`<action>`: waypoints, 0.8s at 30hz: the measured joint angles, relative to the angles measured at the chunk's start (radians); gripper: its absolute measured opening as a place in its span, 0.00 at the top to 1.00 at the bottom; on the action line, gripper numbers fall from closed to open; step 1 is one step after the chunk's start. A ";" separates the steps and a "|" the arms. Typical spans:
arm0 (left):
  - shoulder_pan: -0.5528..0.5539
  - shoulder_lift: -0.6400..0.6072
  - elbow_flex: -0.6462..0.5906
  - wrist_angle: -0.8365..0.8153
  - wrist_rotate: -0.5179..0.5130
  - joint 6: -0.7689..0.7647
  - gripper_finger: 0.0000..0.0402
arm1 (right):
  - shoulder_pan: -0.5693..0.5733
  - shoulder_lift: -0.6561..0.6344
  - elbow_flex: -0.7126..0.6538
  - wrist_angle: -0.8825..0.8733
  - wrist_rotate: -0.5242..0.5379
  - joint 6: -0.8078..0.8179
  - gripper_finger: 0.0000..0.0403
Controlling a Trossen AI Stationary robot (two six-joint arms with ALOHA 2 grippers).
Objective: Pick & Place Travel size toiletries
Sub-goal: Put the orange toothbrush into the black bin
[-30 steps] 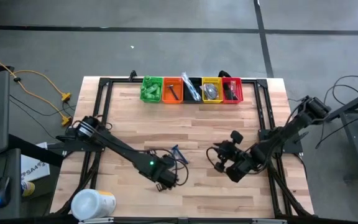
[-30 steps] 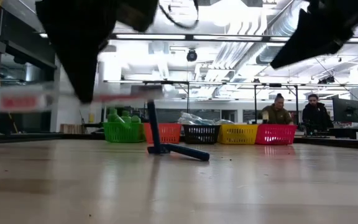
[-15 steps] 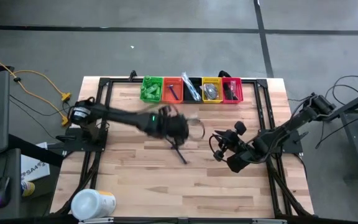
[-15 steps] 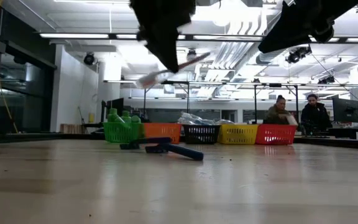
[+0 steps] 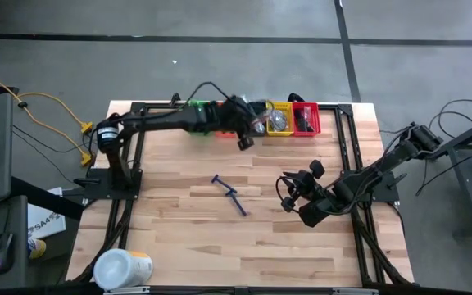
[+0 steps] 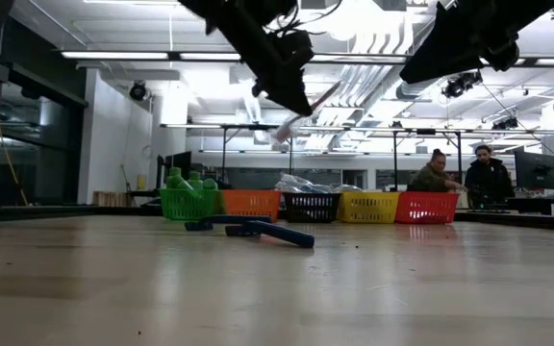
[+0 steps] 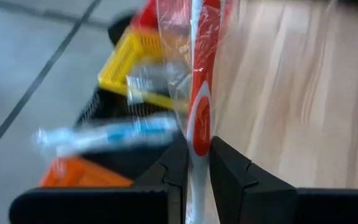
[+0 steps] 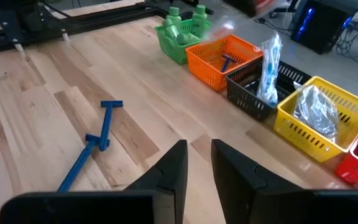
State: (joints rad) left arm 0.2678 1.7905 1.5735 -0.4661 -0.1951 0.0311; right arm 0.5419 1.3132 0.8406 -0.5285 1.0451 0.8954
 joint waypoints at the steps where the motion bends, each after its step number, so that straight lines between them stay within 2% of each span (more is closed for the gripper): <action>1: 0.020 0.000 -0.014 0.054 0.029 0.016 0.90 | 0.000 0.000 0.000 0.001 0.000 0.002 0.84; 5: 0.103 0.000 -0.111 0.297 0.179 0.053 0.90 | -0.011 0.000 0.000 0.001 0.000 0.008 0.84; 8: 0.166 0.000 -0.214 0.545 0.294 0.057 0.90 | -0.025 0.000 0.000 -0.003 0.000 0.017 0.84; 11: 0.221 0.000 -0.315 0.806 0.352 0.037 0.90 | -0.040 0.000 0.000 -0.011 -0.001 0.017 0.84; 15: 0.275 0.019 -0.405 1.055 0.364 -0.106 0.90 | -0.064 0.000 0.000 -0.030 -0.010 0.017 0.84; 21: 0.289 0.111 -0.436 1.208 0.350 -0.215 0.89 | -0.102 0.000 0.000 -0.043 -0.018 0.010 0.84; 24: 0.274 0.150 -0.435 1.252 0.271 -0.223 0.90 | -0.122 0.000 0.000 -0.043 -0.043 -0.003 0.84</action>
State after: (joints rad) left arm 0.5416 1.9403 1.1388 0.7860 0.0761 -0.1919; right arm 0.4198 1.3135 0.8406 -0.5714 1.0016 0.8923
